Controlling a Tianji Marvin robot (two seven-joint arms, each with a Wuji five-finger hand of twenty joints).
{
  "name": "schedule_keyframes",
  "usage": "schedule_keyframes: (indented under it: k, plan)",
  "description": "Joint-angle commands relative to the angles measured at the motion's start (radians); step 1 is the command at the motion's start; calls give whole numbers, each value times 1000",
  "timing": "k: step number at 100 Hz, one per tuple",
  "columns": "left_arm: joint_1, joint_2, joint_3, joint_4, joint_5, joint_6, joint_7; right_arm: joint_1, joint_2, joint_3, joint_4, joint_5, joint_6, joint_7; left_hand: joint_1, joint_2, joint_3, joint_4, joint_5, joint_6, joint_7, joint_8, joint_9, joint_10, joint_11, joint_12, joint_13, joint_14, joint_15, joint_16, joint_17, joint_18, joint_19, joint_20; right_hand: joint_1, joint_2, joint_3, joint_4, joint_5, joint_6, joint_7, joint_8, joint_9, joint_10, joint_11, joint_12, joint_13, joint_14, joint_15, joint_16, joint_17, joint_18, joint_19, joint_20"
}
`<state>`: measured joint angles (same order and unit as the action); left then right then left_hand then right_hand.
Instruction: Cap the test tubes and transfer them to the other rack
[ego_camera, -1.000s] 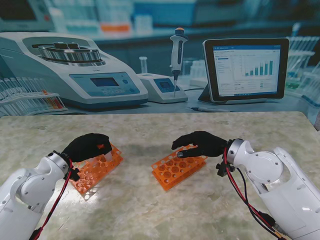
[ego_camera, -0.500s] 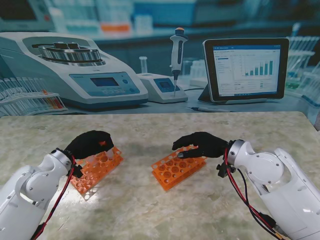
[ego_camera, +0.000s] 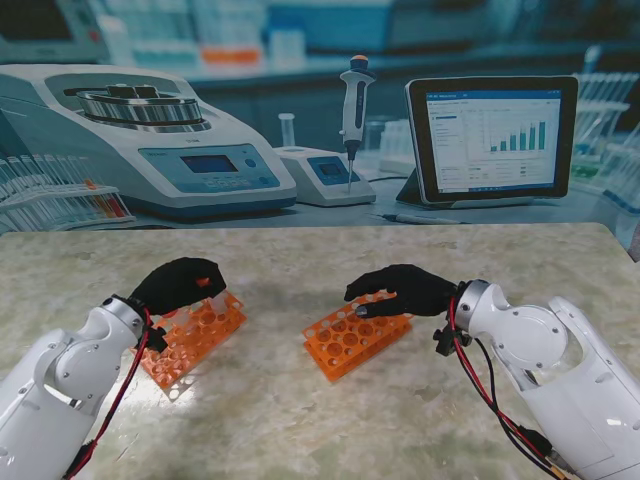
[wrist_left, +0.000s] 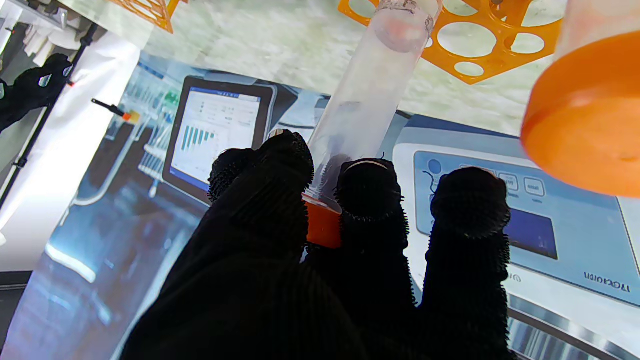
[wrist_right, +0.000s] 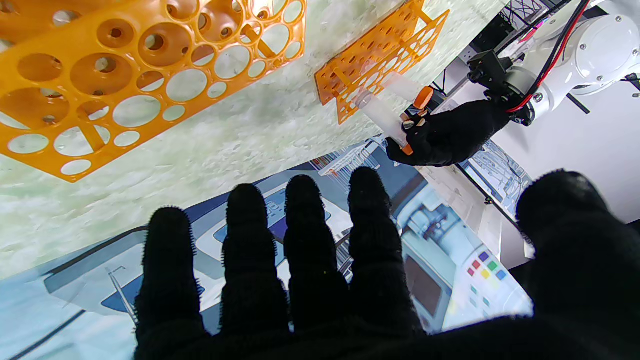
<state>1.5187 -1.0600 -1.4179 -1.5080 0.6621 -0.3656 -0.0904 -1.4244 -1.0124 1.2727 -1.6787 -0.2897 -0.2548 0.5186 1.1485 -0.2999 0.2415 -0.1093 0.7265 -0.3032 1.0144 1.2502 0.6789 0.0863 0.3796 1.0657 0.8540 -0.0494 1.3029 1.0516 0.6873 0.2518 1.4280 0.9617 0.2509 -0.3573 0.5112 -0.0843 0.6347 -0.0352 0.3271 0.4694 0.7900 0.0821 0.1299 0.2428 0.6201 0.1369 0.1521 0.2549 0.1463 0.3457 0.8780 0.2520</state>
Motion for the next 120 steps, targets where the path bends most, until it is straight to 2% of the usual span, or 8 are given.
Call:
schedule_keyframes:
  k: [1,55,75,120]
  plan:
    - [0,-3,7,14,3,8,-12,-8,0,-1,-4,-2,3,2,143,204,327,55,113,103,316,36,201,-69,344,48,-3,-91,-12,18,-1,26,14,42,-3,-3,-3,-12,19,-16,-2,13,18,-26,-10,4,9,-13,-19,0,-14,4,-9,6]
    - [-5,0,25,-1,-39,36,-62,-15,1,9,-8,-4,0,4,143,204,330,55,107,108,306,29,199,-65,340,45,-3,-91,-13,19,4,25,12,38,-2,-2,-5,-12,19,-17,-2,13,18,-25,-11,4,8,-14,-20,0,-14,2,-10,7]
    - [2,4,15,-13,-21,33,-74,-15,0,9,-7,-3,-1,3,143,204,329,55,106,108,303,25,200,-64,339,43,-3,-91,-13,19,5,24,13,37,-3,-1,-6,-12,21,-16,-1,13,18,-26,-10,4,9,-14,-19,0,-13,3,-10,7]
    - [-44,-3,47,50,-33,57,-44,-13,0,7,-4,-3,0,3,143,204,331,54,104,109,304,19,199,-62,340,42,-3,-91,-13,19,5,26,16,37,-1,2,-7,-11,21,-17,-1,13,18,-26,-10,4,8,-14,-20,0,-13,2,-10,8]
